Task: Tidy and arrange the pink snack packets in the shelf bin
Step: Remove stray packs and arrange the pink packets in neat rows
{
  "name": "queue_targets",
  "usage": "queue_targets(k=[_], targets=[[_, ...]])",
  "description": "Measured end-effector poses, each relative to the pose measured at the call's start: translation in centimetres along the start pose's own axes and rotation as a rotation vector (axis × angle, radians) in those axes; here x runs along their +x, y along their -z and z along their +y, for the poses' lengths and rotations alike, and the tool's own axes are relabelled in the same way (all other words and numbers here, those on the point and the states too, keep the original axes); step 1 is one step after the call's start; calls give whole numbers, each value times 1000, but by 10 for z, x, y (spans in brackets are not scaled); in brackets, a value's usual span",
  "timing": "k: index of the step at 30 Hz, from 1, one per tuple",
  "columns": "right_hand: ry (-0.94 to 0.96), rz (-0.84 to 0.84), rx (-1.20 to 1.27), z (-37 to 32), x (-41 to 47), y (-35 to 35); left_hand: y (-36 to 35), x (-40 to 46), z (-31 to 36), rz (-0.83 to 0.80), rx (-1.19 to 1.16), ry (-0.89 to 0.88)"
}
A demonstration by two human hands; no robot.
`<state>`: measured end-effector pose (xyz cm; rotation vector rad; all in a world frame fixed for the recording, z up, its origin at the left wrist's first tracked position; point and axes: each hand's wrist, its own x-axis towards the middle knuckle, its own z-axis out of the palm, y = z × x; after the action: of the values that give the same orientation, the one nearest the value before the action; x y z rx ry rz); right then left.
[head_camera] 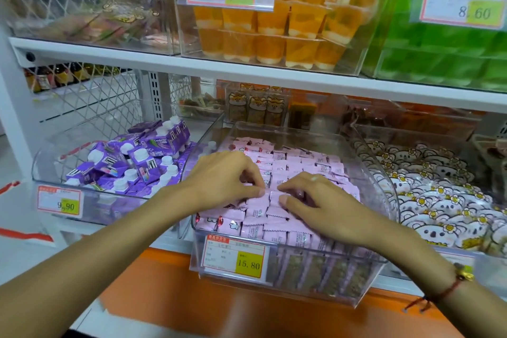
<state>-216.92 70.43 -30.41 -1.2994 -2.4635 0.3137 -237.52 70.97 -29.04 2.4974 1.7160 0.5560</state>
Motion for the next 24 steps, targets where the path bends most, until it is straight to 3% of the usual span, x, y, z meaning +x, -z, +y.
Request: queue_targets(k=[7, 12, 15, 20, 24], targets=[[-148, 41, 167, -4, 12, 1, -4, -4, 1, 84, -123, 41], [-185, 1, 106, -7, 15, 3, 9, -4, 10, 256, -773, 92], [-191, -11, 88, -8, 13, 4, 19, -5, 14, 407, -941, 105], [-65, 441, 132, -16, 13, 12, 30, -5, 20, 649, -1174, 156], [87, 265, 363, -30, 9, 10, 29, -3, 23, 648, -1401, 325]])
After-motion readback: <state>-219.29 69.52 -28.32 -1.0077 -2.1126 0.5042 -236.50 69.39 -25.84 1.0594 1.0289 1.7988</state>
